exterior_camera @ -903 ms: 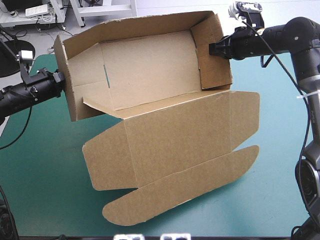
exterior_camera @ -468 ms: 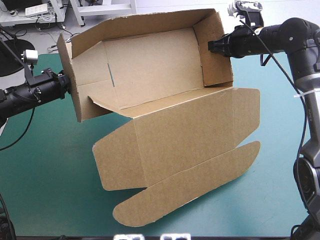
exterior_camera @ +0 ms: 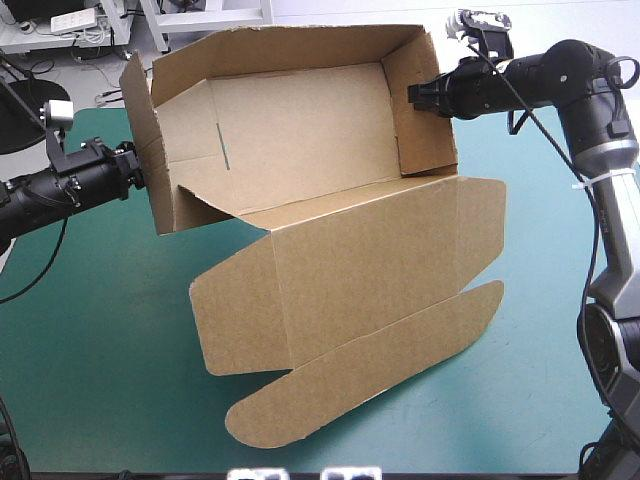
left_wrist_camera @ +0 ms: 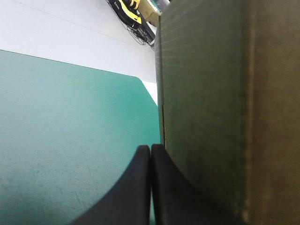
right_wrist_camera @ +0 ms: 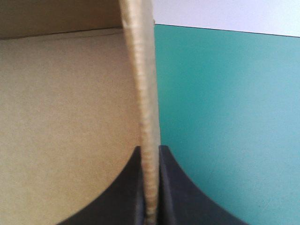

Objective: Fold the box

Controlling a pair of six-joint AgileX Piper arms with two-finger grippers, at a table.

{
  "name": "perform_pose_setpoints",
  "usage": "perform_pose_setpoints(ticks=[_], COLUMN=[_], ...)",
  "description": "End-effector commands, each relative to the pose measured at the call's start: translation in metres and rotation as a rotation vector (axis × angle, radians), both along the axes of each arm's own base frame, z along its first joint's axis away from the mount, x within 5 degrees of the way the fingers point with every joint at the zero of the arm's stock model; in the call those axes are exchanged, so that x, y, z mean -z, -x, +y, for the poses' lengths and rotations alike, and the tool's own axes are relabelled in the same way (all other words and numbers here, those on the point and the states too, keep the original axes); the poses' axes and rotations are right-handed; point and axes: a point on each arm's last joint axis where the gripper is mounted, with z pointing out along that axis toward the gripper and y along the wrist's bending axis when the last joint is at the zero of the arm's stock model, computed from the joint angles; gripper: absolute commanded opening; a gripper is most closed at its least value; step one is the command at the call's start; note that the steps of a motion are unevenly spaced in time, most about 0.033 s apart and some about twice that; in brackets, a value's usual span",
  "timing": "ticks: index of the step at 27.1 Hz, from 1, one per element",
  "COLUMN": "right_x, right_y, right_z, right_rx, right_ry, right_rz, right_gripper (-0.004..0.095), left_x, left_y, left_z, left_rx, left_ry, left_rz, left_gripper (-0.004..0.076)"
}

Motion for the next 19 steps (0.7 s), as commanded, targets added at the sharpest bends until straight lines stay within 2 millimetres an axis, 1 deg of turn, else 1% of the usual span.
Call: perform_pose_setpoints(ticks=[1,12,19], right_x=[-0.0346,-0.0337,-0.0310], right_y=[0.0145,0.0107,0.0108], right_z=[-0.0011,-0.0033,-0.0054], right_rx=[0.035,0.056,0.060], right_ry=[-0.087,-0.076,-0.036], right_rz=[-0.132,-0.151,-0.141], right_gripper=[-0.0018,-0.0018,-0.0018], left_x=[-0.0243,-0.0225,-0.0221], left_y=[0.0171,0.0162,0.0165], left_z=[-0.0100,-0.0109,-0.0111], left_rx=[0.094,0.087,0.091], left_ry=[0.066,0.046,0.042], left_rz=[-0.074,-0.068,-0.066], left_gripper=[-0.0010,-0.0010,-0.0010])
